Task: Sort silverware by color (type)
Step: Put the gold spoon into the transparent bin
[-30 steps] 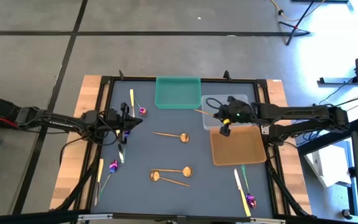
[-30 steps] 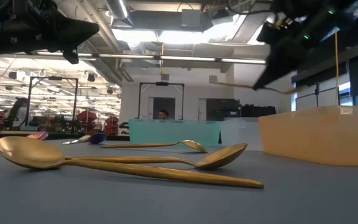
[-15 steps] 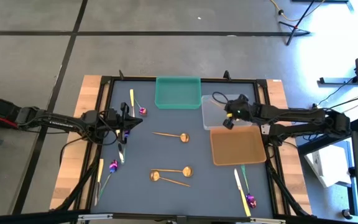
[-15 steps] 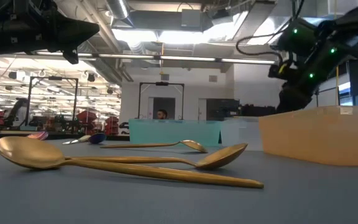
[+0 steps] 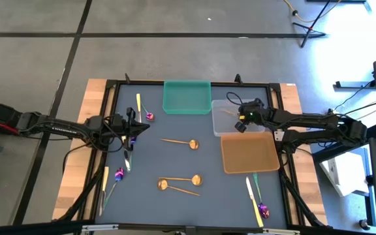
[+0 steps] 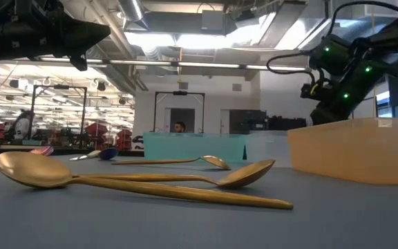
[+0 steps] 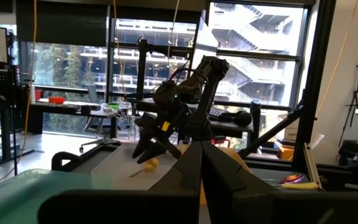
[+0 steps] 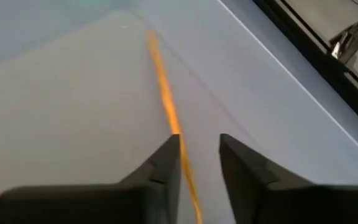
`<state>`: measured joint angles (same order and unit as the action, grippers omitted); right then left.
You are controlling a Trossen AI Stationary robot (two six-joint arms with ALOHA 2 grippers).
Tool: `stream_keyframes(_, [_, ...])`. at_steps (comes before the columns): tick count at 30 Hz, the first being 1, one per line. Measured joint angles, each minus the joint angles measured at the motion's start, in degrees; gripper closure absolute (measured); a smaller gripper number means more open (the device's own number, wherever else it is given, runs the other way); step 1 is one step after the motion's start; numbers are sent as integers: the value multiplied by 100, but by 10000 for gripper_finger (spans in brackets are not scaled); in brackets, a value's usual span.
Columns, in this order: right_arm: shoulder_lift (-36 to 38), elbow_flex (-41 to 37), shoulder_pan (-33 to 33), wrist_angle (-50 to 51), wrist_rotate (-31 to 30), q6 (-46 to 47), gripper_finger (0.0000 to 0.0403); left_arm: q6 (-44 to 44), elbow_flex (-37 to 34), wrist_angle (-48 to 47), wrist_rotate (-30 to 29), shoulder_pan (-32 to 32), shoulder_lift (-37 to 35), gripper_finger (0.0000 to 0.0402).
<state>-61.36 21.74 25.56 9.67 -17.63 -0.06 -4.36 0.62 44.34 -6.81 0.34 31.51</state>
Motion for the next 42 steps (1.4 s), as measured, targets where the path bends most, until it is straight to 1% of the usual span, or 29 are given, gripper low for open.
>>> stream_keyframes(4, [-2, 220, -7, -50, 152, 78, 242, 0, 0, 0, 0, 0, 0, 398])
stream_keyframes(7, [0, 526, -7, -117, 776, 132, 221, 3, 0, -2, 0, 0, 0, 398])
stream_keyframes(10, [-4, 741, -141, -547, 1411, 278, 211, 44, 0, -2, -24, 2, 0, 398])
stream_keyframes(12, [-63, 806, -384, -994, 1555, 313, 210, 48, 0, -5, -133, 1, 0, 398])
stream_keyframes(15, [-285, 885, -856, -1629, 1572, 311, 213, 117, 0, -10, -210, 2, 0, 398])
stream_keyframes(17, [-532, 996, -1161, -2040, 1540, 310, 217, 153, 0, -22, -203, 1, 0, 398])
stream_keyframes(19, [-893, 1184, -1436, -2316, 1270, 313, 220, 151, 0, -49, -177, 2, 15, 398])
stream_keyframes(22, [-1510, 1601, -1692, -2284, 1048, 341, 221, 222, 0, -158, 165, 2, 76, 398])
stream_keyframes(25, [-2153, 2084, -1864, -2280, 1201, 346, 221, 345, 2, -105, 430, 2, 147, 398])
stream_keyframes(31, [-3366, 3049, -2047, -2237, 1366, 284, 221, 302, 2, -97, 504, -2, 179, 398])
stream_keyframes(34, [-3888, 3519, -2046, -2116, 1636, 283, 221, 155, 2, -173, 612, -2, 247, 398])
stream_keyframes(38, [-4443, 4050, -2044, -2008, 1882, 293, 221, 153, 2, -124, 576, 2, 341, 398])
stream_keyframes(42, [-4862, 4346, -2046, -1960, 2071, 314, 221, 154, 2, -128, 482, 2, 343, 398])
